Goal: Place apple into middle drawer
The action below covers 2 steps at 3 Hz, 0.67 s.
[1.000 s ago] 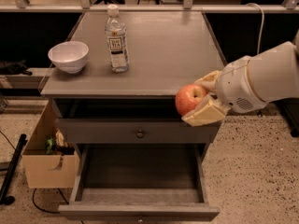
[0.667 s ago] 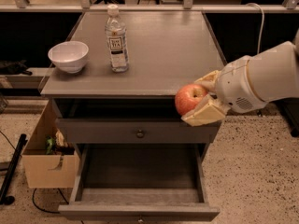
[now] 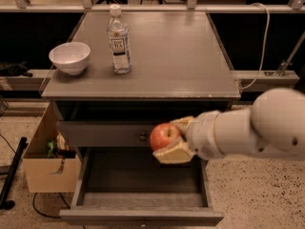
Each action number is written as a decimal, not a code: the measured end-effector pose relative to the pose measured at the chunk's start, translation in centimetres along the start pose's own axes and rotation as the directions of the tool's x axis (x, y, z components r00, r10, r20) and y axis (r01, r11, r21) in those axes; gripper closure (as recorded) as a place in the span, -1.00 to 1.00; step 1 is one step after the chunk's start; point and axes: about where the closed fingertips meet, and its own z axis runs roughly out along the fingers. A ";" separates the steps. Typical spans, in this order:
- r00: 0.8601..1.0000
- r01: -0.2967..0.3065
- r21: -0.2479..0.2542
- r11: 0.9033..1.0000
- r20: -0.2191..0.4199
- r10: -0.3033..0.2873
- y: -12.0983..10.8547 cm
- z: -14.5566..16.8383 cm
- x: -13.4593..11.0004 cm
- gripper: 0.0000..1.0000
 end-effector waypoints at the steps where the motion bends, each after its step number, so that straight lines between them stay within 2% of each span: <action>1: 0.996 -0.083 -0.045 0.996 0.029 0.084 3.3 4.3 3.1 1.00; 2: 0.994 -0.094 -0.101 0.990 0.047 0.100 5.6 9.4 8.3 1.00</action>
Offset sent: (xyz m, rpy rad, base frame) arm -0.0524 0.0487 -0.1872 0.1468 0.1397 0.0421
